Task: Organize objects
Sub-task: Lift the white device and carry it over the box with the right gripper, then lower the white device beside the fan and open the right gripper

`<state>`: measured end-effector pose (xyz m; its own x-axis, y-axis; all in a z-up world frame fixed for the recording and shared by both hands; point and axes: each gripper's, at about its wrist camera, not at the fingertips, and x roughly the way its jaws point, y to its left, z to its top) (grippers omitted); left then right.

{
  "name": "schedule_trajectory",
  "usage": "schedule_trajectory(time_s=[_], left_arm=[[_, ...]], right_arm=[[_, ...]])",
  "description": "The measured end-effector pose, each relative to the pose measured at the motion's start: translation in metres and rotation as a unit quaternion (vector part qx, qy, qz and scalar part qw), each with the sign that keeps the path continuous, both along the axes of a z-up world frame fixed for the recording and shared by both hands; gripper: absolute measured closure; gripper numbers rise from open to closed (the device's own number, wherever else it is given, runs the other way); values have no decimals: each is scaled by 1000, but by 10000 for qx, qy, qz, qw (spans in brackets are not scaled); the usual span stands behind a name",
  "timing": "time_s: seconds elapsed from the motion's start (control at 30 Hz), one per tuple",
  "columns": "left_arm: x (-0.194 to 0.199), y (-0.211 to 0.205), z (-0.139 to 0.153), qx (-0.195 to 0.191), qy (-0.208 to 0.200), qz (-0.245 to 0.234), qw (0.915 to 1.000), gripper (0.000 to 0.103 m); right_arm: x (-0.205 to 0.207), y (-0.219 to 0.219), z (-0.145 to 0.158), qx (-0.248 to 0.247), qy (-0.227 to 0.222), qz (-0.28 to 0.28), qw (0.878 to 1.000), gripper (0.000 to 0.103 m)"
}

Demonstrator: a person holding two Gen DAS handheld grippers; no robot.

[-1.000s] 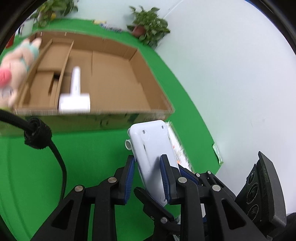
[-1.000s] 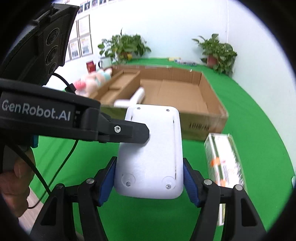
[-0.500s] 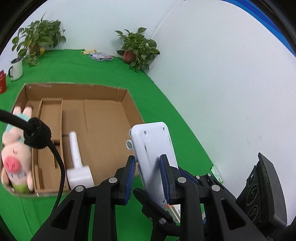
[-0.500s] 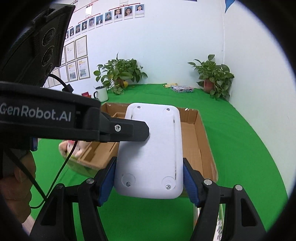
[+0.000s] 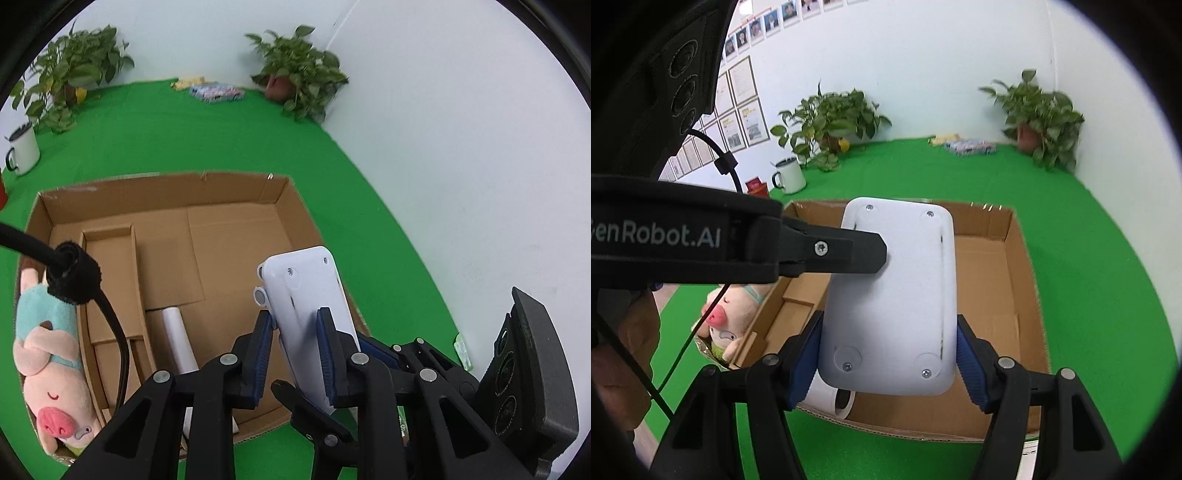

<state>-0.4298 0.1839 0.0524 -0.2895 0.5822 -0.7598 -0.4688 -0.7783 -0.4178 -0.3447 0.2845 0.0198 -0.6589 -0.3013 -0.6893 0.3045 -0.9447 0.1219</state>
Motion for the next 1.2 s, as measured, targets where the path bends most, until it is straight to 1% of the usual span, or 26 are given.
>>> schedule_trajectory(time_s=[0.1,0.13,0.17,0.23,0.33,0.43,0.53,0.67,0.73,0.77,0.83,0.93,0.97,1.0,1.07,1.2], left_arm=[[-10,2,-27,-129,-248,58,9996,83],[-12,2,-40,-156,-350,81,9992,83],[-15,2,-48,-161,-430,103,9989,83],[-19,1,-65,-230,-580,138,9980,83],[-15,-1,-82,-309,-736,159,9967,83],[-20,-2,-95,-286,-843,175,9959,84],[-19,-4,-99,-228,-746,155,9968,87],[-20,-2,-110,-380,-836,155,9957,87],[-19,-2,-116,-395,-881,167,9952,87],[-13,-6,-116,-393,-892,162,9951,87],[-15,-6,-119,-408,-908,166,9949,87],[-20,-6,-124,-465,-929,150,9945,89],[-20,-5,-124,-529,-926,140,9942,91],[-21,-4,-126,-644,-898,158,9938,91],[-23,-5,-128,-579,-932,120,9939,91],[-23,-4,-129,-631,-920,121,9937,91]], right_arm=[[-11,2,-23,-148,-425,41,9990,37],[-15,0,-27,-159,-510,54,9986,37],[-10,-3,-34,-157,-605,62,9980,37],[-16,-3,-46,-166,-791,85,9967,37],[-17,-3,-62,-256,-1076,124,9938,37],[-14,-5,-69,-252,-1262,160,9916,37],[-19,-7,-79,-355,-1509,232,9876,35],[-21,-6,-89,-567,-1876,407,9798,35],[-24,-4,-94,-591,-1985,462,9772,35],[-24,-3,-96,-618,-2040,480,9758,35],[-26,-2,-98,-658,-2151,512,9730,35],[-29,-3,-101,-658,-2219,595,9710,35],[-30,-2,-102,-650,-2248,595,9704,35],[-31,-1,-102,-588,-2226,540,9716,35],[-36,-1,-99,-547,-2203,537,9724,35],[-46,0,-98,-650,-2226,539,9713,35]])
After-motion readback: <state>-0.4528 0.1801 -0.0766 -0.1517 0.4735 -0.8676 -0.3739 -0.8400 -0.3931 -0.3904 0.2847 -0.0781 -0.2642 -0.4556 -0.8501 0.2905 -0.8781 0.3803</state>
